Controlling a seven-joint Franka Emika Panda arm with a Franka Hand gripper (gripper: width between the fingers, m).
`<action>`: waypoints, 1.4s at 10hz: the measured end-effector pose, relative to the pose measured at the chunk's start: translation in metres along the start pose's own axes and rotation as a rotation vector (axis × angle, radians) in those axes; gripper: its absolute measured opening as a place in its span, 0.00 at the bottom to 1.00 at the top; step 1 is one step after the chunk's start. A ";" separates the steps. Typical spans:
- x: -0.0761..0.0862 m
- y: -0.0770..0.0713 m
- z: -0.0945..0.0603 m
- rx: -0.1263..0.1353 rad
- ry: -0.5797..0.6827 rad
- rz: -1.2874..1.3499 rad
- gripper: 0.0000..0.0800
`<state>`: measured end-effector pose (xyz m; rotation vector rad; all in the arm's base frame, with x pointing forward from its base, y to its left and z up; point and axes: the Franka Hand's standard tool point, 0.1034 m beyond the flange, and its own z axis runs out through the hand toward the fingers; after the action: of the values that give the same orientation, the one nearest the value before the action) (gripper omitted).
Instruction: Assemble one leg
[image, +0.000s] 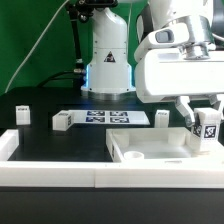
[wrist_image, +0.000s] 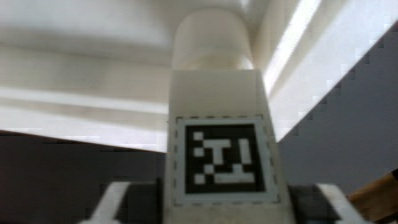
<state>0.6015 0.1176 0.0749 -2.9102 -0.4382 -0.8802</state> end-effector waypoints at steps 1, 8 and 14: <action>0.000 0.000 0.000 0.000 -0.001 0.000 0.68; 0.011 0.004 -0.014 0.003 -0.029 -0.016 0.81; 0.000 -0.004 0.001 0.077 -0.314 -0.017 0.81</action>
Offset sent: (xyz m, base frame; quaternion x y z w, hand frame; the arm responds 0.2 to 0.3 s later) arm 0.0000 0.0000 0.0000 0.0000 0.0000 0.0000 1.0000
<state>0.6012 0.1211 0.0746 -2.9813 -0.5045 -0.3957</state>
